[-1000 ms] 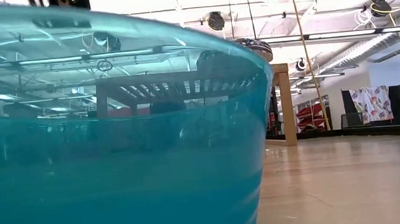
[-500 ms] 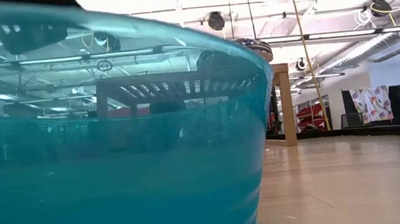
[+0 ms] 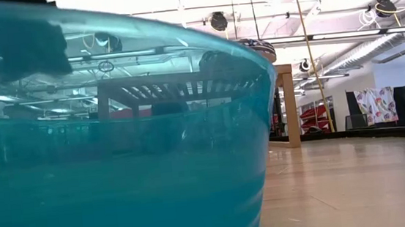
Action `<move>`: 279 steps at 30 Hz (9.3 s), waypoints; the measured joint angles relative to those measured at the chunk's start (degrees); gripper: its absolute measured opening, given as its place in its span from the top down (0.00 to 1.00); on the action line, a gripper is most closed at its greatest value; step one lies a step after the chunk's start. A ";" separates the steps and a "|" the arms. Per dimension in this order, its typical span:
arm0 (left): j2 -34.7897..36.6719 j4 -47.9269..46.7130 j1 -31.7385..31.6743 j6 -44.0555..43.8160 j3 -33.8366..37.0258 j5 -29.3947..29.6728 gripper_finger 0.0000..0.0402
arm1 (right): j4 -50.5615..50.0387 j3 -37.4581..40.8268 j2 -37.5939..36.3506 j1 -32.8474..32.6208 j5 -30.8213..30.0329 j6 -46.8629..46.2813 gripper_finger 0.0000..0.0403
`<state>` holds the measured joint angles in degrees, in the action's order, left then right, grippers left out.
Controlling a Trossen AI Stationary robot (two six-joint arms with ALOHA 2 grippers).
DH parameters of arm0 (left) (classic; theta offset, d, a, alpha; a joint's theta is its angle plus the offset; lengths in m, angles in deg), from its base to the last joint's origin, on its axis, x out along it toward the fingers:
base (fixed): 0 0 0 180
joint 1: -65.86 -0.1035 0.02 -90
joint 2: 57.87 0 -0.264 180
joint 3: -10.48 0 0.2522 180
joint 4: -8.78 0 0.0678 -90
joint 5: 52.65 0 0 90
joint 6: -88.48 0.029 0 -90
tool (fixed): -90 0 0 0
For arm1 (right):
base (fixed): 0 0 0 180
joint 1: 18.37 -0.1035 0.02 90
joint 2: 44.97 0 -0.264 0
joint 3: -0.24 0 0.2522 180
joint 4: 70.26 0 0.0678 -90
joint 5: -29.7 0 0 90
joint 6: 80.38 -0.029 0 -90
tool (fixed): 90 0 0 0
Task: Place and stack bowls onto a shelf
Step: Put the blue bowl on the shelf, then stack the yellow bowl on top of the blue bowl on the shelf
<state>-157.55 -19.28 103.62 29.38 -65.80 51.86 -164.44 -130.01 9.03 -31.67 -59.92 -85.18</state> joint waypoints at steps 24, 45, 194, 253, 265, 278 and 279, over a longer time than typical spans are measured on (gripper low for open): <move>-1.50 -1.03 -0.53 -6.26 0.00 1.58 0.76 | -2.56 0.00 0.00 0.02 0.15 2.49 0.65; -6.60 5.90 -1.13 -7.08 -0.11 -2.01 0.76 | -2.80 0.00 0.00 0.00 0.15 2.69 0.65; -1.37 -63.97 -68.72 40.04 -53.74 -3.38 0.89 | -0.83 0.02 0.02 0.02 -0.06 3.98 0.65; 36.83 -71.34 5.60 -13.67 -13.58 16.74 0.98 | 4.01 0.02 0.06 0.06 13.33 5.51 0.65; 41.13 -54.56 12.07 -25.27 1.68 14.87 0.98 | 4.00 0.02 0.06 0.06 13.25 5.51 0.65; 40.81 -55.15 12.52 -63.14 10.66 3.41 0.98 | 4.00 0.02 0.06 0.06 13.22 5.51 0.65; 40.81 -55.16 12.52 -63.63 10.73 2.50 0.98 | 4.00 0.02 0.06 0.06 13.22 5.51 0.65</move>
<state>-116.74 -74.43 116.14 -34.25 -55.07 54.36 -160.44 -129.99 9.09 -31.61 -46.69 -79.67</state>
